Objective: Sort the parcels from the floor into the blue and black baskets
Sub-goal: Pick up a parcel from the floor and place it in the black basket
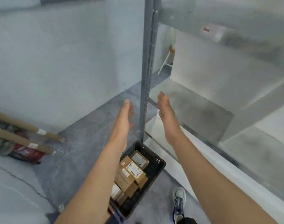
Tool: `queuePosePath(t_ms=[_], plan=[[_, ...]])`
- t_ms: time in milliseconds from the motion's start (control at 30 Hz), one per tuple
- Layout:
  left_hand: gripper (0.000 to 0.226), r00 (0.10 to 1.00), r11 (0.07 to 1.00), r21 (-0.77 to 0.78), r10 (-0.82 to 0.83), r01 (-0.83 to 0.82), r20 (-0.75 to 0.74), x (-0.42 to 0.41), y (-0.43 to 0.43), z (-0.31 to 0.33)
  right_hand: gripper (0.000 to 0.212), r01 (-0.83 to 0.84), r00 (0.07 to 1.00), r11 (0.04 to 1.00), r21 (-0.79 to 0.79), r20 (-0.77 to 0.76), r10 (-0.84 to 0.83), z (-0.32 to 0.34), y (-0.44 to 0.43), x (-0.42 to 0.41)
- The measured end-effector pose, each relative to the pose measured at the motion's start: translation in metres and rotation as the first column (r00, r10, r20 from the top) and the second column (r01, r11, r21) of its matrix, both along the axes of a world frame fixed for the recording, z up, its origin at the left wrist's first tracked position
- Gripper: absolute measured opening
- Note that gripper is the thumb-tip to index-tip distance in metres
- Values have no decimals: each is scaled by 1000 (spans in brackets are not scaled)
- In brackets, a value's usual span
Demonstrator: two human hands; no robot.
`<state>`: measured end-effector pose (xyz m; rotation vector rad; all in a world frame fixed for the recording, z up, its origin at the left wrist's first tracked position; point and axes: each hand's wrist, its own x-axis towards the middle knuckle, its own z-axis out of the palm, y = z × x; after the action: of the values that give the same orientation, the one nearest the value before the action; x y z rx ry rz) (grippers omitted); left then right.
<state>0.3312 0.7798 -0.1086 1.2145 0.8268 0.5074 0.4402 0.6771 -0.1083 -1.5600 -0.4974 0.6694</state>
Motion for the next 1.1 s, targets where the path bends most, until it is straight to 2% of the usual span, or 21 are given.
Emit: queuePosePath(t_ms=[100, 200, 300, 467, 600, 700, 800, 933, 1100], plan=[[41, 987, 988, 53, -148, 145, 65, 16, -29, 39, 99, 122, 990, 991, 58, 65, -126, 35, -45, -8], [47, 950, 952, 103, -298, 288, 94, 38, -73, 62, 110, 253, 962, 961, 111, 72, -262, 58, -97, -9], [48, 887, 892, 133, -447, 432, 113, 57, -129, 80, 109, 386, 912, 909, 155, 87, -402, 74, -157, -7], [48, 743, 753, 137, -657, 643, 127, 76, -245, 97, 92, 602, 776, 777, 184, 93, -623, 88, -276, -20], [51, 580, 590, 154, -807, 792, 109, 73, -354, 96, 76, 752, 625, 623, 216, 64, -778, 83, -383, -50], [50, 445, 455, 125, -890, 882, 97, 55, -445, 88, 80, 835, 505, 495, 240, 24, -863, 72, -470, -88], [53, 305, 311, 93, -949, 946, 74, 26, -538, 77, 71, 909, 364, 346, 234, -38, -931, 60, -553, -133], [55, 101, 102, 57, -995, 993, 24, -22, -650, 60, 86, 966, 188, 173, 192, -62, -980, 46, -653, -203], [60, -115, -115, 27, -993, 993, -18, -78, -762, 42, 86, 992, -20, -32, 126, -102, -995, 31, -747, -281]])
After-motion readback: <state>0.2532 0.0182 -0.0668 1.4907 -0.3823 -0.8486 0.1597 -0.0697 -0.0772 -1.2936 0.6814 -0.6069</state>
